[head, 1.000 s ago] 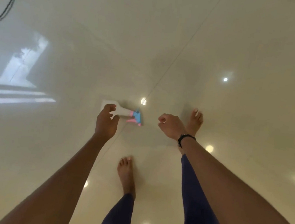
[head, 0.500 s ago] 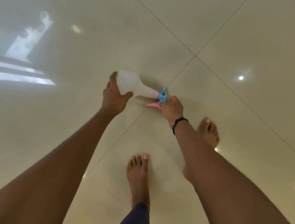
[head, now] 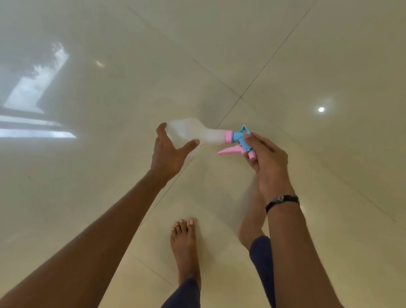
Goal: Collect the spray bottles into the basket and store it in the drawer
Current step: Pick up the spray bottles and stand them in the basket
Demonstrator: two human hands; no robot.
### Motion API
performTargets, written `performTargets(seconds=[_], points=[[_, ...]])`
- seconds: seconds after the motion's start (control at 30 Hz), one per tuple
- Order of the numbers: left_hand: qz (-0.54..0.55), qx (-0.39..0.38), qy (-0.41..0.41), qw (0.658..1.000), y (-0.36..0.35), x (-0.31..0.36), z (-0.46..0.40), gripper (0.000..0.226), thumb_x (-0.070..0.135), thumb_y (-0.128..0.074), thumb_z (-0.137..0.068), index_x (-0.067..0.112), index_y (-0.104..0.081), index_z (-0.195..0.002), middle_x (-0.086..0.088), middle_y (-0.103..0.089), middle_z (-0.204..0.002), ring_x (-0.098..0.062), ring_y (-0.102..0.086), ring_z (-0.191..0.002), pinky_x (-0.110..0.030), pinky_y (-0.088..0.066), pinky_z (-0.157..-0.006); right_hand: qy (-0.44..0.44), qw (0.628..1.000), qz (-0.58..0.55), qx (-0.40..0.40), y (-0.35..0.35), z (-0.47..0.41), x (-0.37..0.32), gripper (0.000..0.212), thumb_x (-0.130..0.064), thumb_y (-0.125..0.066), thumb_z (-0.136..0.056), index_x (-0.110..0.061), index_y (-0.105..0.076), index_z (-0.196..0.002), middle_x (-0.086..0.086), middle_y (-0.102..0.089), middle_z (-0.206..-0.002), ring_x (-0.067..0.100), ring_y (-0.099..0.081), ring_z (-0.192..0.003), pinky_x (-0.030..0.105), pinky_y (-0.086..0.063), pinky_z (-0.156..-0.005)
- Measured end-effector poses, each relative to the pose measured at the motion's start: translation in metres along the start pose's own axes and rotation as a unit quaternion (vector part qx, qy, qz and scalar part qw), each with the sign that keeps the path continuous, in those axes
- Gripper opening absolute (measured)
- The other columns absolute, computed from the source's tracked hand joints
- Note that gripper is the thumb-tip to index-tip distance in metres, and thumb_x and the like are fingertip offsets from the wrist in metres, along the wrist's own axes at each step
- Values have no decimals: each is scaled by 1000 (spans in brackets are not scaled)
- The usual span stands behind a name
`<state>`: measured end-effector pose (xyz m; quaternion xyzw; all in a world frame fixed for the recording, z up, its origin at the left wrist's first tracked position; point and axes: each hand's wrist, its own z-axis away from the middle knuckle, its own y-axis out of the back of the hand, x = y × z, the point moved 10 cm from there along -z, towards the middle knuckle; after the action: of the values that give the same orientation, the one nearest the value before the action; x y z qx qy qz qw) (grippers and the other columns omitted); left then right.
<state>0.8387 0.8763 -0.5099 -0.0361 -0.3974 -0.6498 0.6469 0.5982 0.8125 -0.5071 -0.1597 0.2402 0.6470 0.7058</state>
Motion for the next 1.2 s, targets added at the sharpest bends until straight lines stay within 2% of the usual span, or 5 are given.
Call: performTargets(seconds=[0.17, 0.3, 0.73, 0.8, 1.2], points=[[-158, 10, -173, 972, -12, 143, 43, 80, 33, -71, -80, 19, -26, -145, -11, -21, -154, -32, -31, -135, -41, -37, -104, 146, 984, 94, 27, 33, 69, -147, 25, -11, -71, -73, -36, -73, -68, 24, -67, -74, 15, -51, -60, 30, -50, -70], [-242, -9, -310, 919, -43, 270, 76, 60, 24, -65, -86, 17, -39, -140, -2, -31, -153, -27, -21, -143, -44, -30, -113, 249, 956, 141, 61, 52, 115, -260, 19, -16, -71, -74, -26, -76, -89, 2, -74, -71, 8, -61, -60, 25, -55, -68], [-103, -148, -364, 914, -135, 586, 132, 42, 30, -63, -88, 17, -51, -126, -9, -65, -110, -22, -62, -96, -29, -47, -77, 373, 907, 189, 54, 154, 117, -517, 35, -11, -57, -92, -13, -57, -127, 1, -63, -127, 12, -59, -114, -2, -42, -84], [-96, -167, -372, 908, -151, 626, 136, 41, 25, -61, -89, 15, -50, -128, -8, -64, -113, -21, -62, -99, -27, -47, -80, 379, 904, 193, 51, 165, 106, -543, 41, -10, -62, -89, -15, -56, -129, 1, -61, -129, 13, -55, -119, 15, -47, -96], [-61, -181, -469, 862, -224, 856, 103, 36, 27, -60, -90, 16, -54, -123, -2, -66, -105, -15, -62, -91, -23, -50, -77, 453, 870, 157, 114, 227, 37, -738, 56, -18, -74, -79, -15, -52, -131, -1, -61, -126, -2, -50, -108, 12, -42, -96]])
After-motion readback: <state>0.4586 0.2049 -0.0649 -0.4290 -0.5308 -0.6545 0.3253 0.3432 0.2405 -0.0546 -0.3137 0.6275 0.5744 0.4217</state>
